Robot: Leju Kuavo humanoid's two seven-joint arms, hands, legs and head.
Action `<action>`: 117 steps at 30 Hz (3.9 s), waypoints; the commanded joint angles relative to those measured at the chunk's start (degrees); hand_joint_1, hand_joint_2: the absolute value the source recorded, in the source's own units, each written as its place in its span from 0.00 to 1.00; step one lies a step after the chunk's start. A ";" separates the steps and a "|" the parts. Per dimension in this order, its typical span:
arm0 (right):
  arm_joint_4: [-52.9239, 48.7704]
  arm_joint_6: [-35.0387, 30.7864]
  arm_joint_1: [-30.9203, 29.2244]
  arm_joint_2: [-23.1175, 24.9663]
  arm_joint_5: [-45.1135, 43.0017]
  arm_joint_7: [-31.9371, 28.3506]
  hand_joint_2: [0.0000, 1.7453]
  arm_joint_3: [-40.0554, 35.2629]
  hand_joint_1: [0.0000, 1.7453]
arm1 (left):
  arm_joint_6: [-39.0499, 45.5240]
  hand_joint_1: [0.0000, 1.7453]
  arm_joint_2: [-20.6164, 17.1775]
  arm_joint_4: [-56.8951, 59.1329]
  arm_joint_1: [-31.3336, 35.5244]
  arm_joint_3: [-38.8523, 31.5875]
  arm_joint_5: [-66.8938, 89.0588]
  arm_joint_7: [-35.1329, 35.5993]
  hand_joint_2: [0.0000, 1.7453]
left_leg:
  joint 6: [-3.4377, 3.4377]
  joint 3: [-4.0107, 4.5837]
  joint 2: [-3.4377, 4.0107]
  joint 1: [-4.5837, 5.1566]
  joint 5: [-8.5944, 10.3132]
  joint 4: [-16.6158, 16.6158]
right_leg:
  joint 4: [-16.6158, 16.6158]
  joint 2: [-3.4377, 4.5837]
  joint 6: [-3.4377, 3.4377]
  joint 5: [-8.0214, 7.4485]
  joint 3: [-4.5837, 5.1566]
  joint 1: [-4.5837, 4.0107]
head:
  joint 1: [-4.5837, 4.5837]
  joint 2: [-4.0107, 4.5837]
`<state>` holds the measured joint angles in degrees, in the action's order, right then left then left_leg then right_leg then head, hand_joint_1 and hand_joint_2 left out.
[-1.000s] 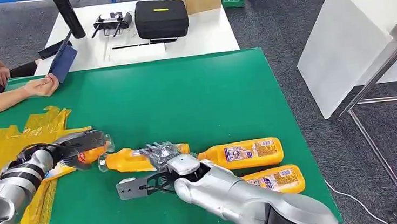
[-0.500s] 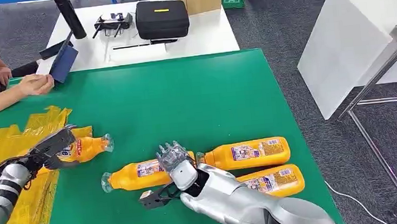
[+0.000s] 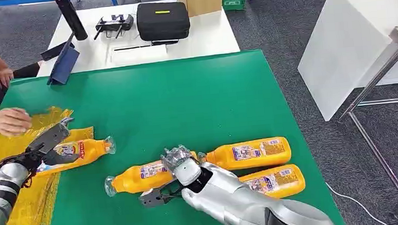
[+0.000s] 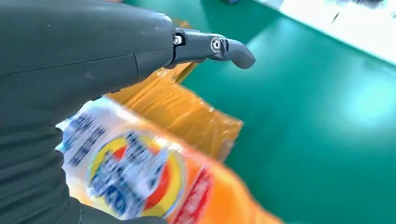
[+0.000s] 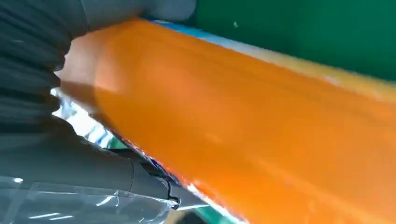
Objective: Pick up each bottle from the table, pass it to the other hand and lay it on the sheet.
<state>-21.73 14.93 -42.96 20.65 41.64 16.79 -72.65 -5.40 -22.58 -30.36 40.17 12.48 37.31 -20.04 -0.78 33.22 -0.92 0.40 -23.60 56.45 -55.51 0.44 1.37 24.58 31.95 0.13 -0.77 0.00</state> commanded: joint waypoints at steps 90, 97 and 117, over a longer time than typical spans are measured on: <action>-25.40 -6.75 15.21 -0.65 -27.97 -26.31 1.00 0.89 1.00 | -22.01 0.00 16.16 -53.99 -45.32 -7.46 -53.00 -3.86 1.00 | 0.10 0.89 0.02 -0.02 0.02 -0.08 | 0.02 -0.12 0.04 0.00 0.70 0.04 | 0.00 0.00; -25.32 -6.76 15.20 -0.65 -28.01 -26.32 1.00 0.88 1.00 | -22.03 0.00 16.17 -53.95 -45.30 -7.47 -53.09 -3.83 1.00 | 0.09 0.94 0.01 0.01 0.03 -0.08 | 0.01 -0.12 0.04 -0.01 0.77 0.08 | 0.02 0.00; -23.80 -7.65 15.27 -1.23 -28.43 -26.72 1.00 2.20 1.00 | -24.12 1.00 17.29 -53.76 -45.90 -8.67 -57.69 -4.09 1.00 | 0.10 0.87 0.02 0.00 0.02 -0.09 | 0.03 -0.20 0.05 0.02 0.70 0.06 | 0.02 0.00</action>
<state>-49.59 7.19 -29.40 20.02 12.70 -9.33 -65.61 -29.11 -7.04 -86.86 -10.25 3.56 -18.84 -23.91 -0.77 34.28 -0.68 0.43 -23.59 56.45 -55.59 0.53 1.43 24.53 32.95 0.23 -0.74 0.00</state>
